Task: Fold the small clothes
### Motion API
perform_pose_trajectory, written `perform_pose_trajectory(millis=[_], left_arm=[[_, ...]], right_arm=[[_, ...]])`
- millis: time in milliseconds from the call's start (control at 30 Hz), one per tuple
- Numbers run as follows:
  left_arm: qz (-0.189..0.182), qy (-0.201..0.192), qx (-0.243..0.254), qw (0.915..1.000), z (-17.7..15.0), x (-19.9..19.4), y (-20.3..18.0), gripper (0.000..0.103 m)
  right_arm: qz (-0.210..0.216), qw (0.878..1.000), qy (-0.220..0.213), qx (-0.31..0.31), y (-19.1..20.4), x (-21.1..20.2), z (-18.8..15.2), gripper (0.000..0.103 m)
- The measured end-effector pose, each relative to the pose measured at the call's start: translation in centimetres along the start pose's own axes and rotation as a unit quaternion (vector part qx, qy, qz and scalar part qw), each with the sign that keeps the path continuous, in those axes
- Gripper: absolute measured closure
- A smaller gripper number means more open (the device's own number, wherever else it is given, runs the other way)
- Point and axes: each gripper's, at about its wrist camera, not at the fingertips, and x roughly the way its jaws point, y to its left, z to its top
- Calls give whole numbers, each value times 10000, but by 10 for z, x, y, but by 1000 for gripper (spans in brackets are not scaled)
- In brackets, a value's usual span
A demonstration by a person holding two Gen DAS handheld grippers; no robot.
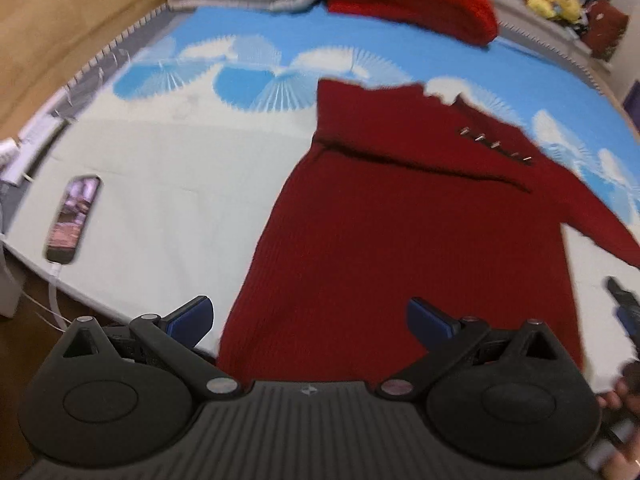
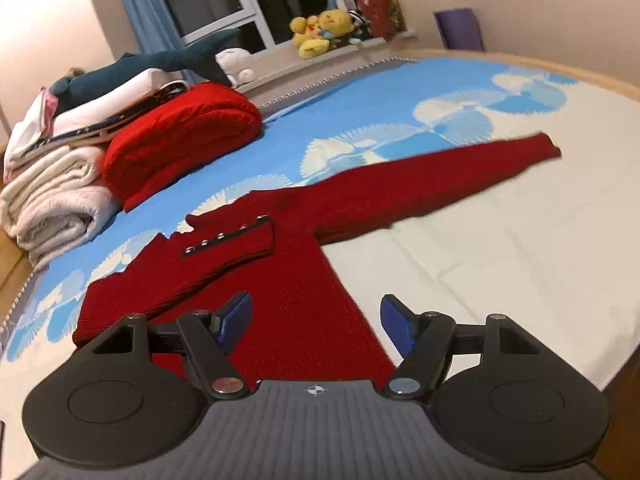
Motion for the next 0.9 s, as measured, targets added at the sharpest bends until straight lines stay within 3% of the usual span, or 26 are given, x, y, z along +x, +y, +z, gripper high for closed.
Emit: perform_pose_trajectory(millis=[167,367,667,900], left_arm=[[-306,-546,132,9980,-9,-91,-18,0],[-605,-934,429,9929,-10,-144,-39,0],[-789,-1214,365,9888,-1,-156,-43,0],[-757,-1120,558,9893,4,-140,-50,0]], right_arm=[[-130,9995,20,294,-25,-6,1,30],[-192,9972,149,708,-42,-1,4,30],[-42,9953,290,920,-47,5,8,30],[-50,9952,297,933,-48,6,9,30]])
